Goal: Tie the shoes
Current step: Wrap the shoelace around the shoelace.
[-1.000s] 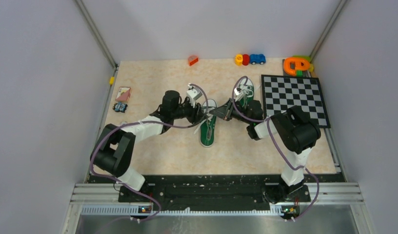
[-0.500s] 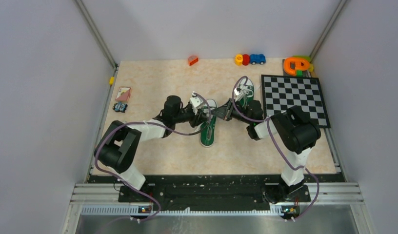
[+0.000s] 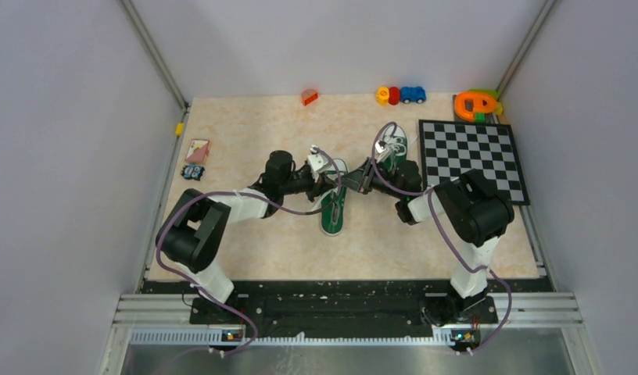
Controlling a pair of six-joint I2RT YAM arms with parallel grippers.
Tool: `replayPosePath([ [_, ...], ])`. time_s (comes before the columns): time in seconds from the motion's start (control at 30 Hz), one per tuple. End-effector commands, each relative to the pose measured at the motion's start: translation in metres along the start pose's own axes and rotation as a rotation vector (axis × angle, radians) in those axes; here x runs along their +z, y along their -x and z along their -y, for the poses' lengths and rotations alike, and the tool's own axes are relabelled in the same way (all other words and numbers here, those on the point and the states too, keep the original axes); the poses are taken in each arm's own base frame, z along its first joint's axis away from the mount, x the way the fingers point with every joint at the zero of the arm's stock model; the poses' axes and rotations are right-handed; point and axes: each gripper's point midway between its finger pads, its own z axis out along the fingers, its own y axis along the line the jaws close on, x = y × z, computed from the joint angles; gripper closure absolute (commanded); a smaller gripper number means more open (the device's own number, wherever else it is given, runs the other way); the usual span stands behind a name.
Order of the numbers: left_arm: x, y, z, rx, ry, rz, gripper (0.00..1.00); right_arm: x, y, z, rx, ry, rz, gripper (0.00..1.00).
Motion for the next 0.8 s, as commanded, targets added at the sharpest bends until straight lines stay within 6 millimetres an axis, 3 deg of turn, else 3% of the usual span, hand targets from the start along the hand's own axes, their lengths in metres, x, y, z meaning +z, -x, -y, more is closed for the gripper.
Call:
replayPosePath([
  [0.0,0.003,0.021,0.000,0.077,-0.021,0.064,1.00,0.001,0.010,-0.023,-0.060,0.071,0.019,0.83],
  [0.1,0.003,0.021,0.001,0.070,-0.026,0.065,1.00,0.001,0.010,-0.024,-0.062,0.073,0.019,0.75],
  [0.2,0.003,0.021,0.001,0.062,-0.022,0.069,1.00,0.000,0.012,-0.022,-0.060,0.066,0.023,0.57],
  [0.3,0.001,0.022,0.002,0.058,-0.015,0.081,1.00,-0.003,0.016,-0.019,-0.059,0.055,0.036,0.47],
  [0.63,-0.001,0.021,0.006,0.041,-0.020,0.103,1.00,-0.003,0.024,-0.019,-0.044,0.048,0.065,0.36],
  [0.77,-0.001,0.021,0.008,0.040,-0.023,0.104,1.00,-0.005,0.034,-0.020,-0.035,0.039,0.101,0.36],
])
